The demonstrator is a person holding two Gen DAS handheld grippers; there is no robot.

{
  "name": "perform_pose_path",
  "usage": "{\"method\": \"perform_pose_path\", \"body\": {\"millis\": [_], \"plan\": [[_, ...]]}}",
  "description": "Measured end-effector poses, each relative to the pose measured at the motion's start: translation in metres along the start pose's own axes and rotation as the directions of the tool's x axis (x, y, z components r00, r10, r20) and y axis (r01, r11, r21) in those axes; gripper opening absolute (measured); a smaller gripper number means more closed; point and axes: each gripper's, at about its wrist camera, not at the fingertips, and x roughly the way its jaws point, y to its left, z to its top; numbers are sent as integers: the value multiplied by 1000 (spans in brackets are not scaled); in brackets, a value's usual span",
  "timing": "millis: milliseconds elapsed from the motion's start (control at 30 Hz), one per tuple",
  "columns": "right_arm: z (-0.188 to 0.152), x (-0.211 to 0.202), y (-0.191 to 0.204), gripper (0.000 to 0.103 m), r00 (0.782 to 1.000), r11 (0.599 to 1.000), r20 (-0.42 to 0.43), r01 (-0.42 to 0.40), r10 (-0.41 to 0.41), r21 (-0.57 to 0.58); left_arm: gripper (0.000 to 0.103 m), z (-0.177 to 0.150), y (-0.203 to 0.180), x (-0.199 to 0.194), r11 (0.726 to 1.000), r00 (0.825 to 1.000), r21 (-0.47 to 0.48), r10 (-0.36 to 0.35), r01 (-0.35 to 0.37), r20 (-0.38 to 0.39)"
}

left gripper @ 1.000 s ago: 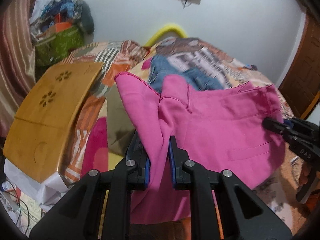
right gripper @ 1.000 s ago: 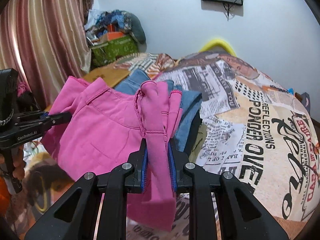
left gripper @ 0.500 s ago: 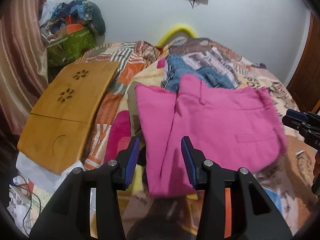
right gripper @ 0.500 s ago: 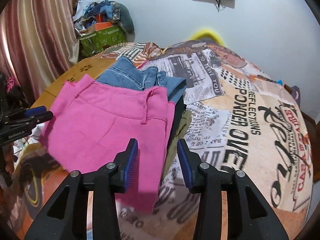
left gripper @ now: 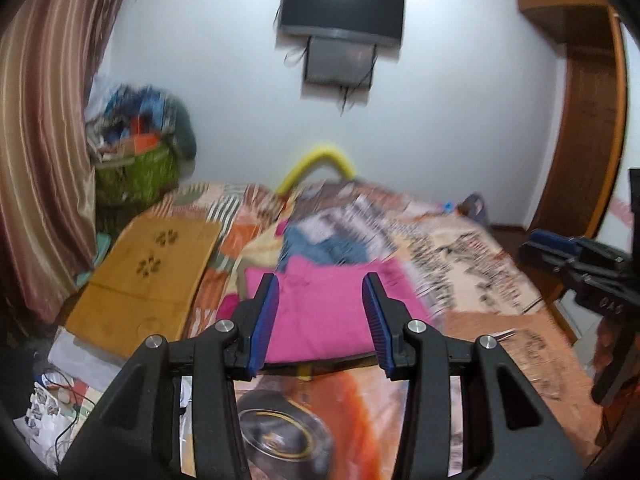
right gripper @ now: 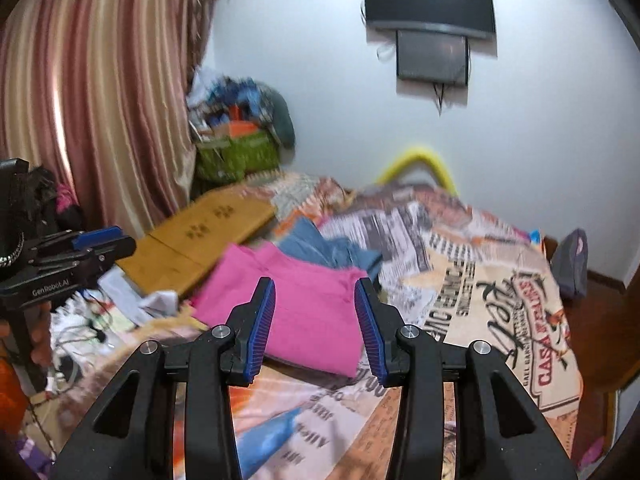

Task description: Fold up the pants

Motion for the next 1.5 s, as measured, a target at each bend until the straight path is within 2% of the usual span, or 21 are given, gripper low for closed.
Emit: {"method": "perform_pose_path", "body": {"millis": [100, 267, 433, 500, 600, 800, 867, 1000, 1067, 1133, 1500], "plan": [[3, -40, 14, 38, 997, 1000, 71, -15, 15, -4, 43, 4, -17, -43, 999, 998, 8, -37, 36, 56], [-4, -98, 31, 40, 984, 999, 173, -44, 44, -5, 44, 1, -47, -102, 998, 989, 34, -59, 54, 135], [-19, -139, 41, 42, 969, 997, 237, -72, 69, 6, 54, -13, -76, -145, 997, 979, 56, -54, 44, 195], [-24, -150, 42, 44, 963, 997, 259, -77, 72, 8, 62, -20, -88, -159, 997, 975, 70, -49, 35, 216], [-33, -167, 45, 56, 953, 998, 297, -67, 62, 9, 74, -27, -99, -171, 997, 971, 74, -44, 28, 236], [-41, -181, 47, 78, 939, 999, 341, -44, 33, 23, 93, -35, -111, -191, 996, 961, 84, -32, 9, 276], [-44, -184, 49, 87, 935, 999, 355, -27, 13, 34, 97, -38, -113, -197, 997, 958, 83, -31, 8, 287], [-46, -183, 54, 92, 933, 1000, 360, 3, -14, 31, 102, -42, -113, -203, 997, 954, 78, -21, -2, 300], [-48, -185, 57, 103, 930, 999, 366, 13, -24, 33, 102, -43, -111, -203, 997, 954, 81, -20, -4, 300], [-48, -184, 59, 103, 925, 999, 377, 26, -38, 35, 102, -44, -110, -203, 997, 954, 75, -21, -2, 299], [-61, -189, 61, 103, 930, 999, 366, 15, -29, 40, 102, -51, -105, -201, 998, 956, 56, -6, -11, 294]]}}
